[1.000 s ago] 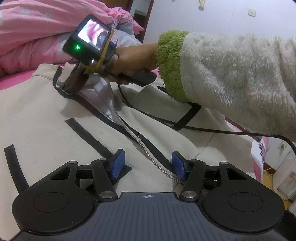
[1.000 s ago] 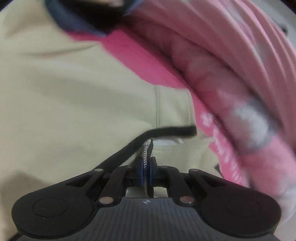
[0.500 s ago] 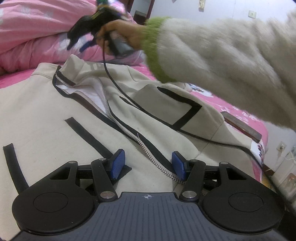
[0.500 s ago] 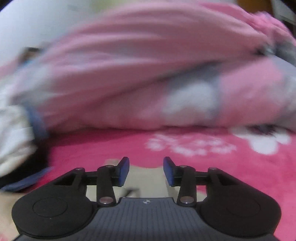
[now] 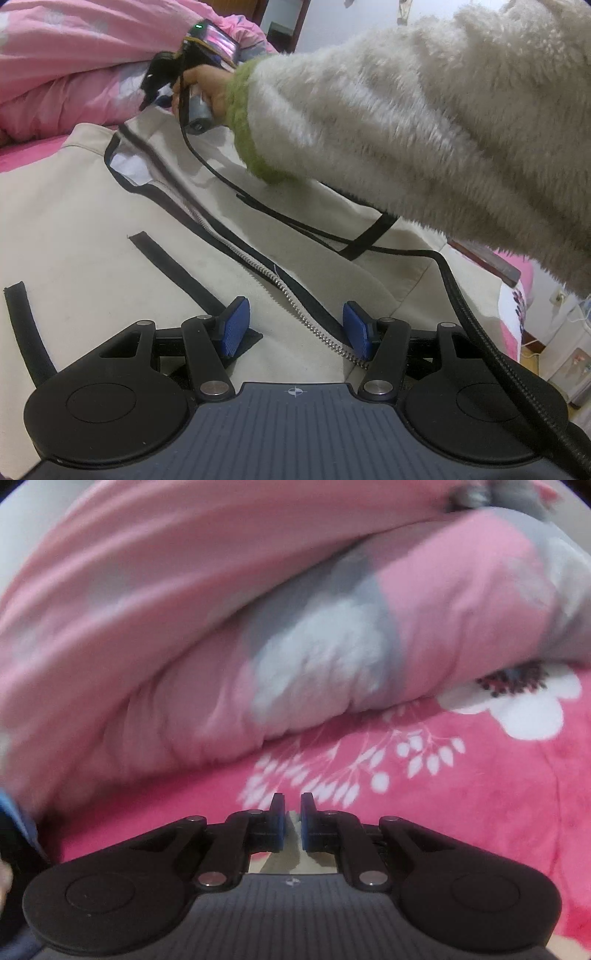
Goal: Fold clothes
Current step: 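Pull the zipper edge along the jacket front with the right gripper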
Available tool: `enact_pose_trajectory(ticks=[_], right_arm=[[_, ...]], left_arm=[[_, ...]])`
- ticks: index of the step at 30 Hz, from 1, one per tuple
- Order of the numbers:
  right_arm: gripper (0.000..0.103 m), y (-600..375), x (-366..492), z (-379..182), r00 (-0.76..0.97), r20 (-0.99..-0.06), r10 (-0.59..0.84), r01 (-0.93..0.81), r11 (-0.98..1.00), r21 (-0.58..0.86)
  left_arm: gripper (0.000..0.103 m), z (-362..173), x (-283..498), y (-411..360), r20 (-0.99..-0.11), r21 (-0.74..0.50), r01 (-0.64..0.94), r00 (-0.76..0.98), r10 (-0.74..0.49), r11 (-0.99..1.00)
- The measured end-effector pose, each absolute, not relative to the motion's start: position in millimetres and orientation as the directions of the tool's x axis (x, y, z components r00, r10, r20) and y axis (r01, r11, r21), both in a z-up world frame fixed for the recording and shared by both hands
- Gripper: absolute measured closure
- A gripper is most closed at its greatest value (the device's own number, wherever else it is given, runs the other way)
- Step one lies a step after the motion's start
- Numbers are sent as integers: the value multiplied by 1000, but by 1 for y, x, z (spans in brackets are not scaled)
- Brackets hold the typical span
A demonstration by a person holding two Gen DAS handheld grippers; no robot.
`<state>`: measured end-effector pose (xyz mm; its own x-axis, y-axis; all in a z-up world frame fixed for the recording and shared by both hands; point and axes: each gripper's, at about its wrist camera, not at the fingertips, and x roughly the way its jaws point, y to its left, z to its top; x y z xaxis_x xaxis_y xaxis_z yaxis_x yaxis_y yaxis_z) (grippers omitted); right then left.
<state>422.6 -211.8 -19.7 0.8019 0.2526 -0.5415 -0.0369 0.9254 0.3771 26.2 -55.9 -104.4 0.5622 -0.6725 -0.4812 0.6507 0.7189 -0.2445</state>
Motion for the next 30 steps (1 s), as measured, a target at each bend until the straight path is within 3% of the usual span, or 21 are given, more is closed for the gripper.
enact_pose_trajectory(ticks=[2,4,6,9,12,16,20,23,25,30], right_arm=[[91,-227,421,-19,818,-513,260,-5,895,447],[79,-241,415,-14,825,-496,272,4,874,486],[73,-246,403,-1,820,-494,288,-37,888,458],[72,-255,383,20,813,-492,313,-99,905,413],[72,-225,360,21,721,-614,321,-249,947,202],[59,-163,328,-17,640,-737,215,-425,899,-107],[59,-131,327,-54,646,-753,125,-438,869,-231],[62,-127,334,-68,665,-739,108,-411,879,-241],[79,-134,337,-69,674,-730,112,-379,901,-211],[88,-158,330,-58,704,-691,164,-322,941,-105]], left_arm=[[47,-105,26,-56,-481,-246,651,562,-673,718],[47,-105,27,-55,-480,-248,650,561,-674,718],[47,-105,27,-55,-480,-248,650,561,-674,718],[47,-104,27,-54,-480,-250,650,560,-675,718],[47,-103,27,-54,-480,-252,649,560,-675,718],[47,-103,30,-54,-478,-258,649,558,-678,716],[46,-103,32,-51,-471,-278,648,551,-688,709],[46,-103,33,-50,-467,-288,647,548,-694,706],[46,-103,33,-49,-466,-290,647,548,-695,705],[46,-102,31,-49,-466,-294,647,546,-696,704]])
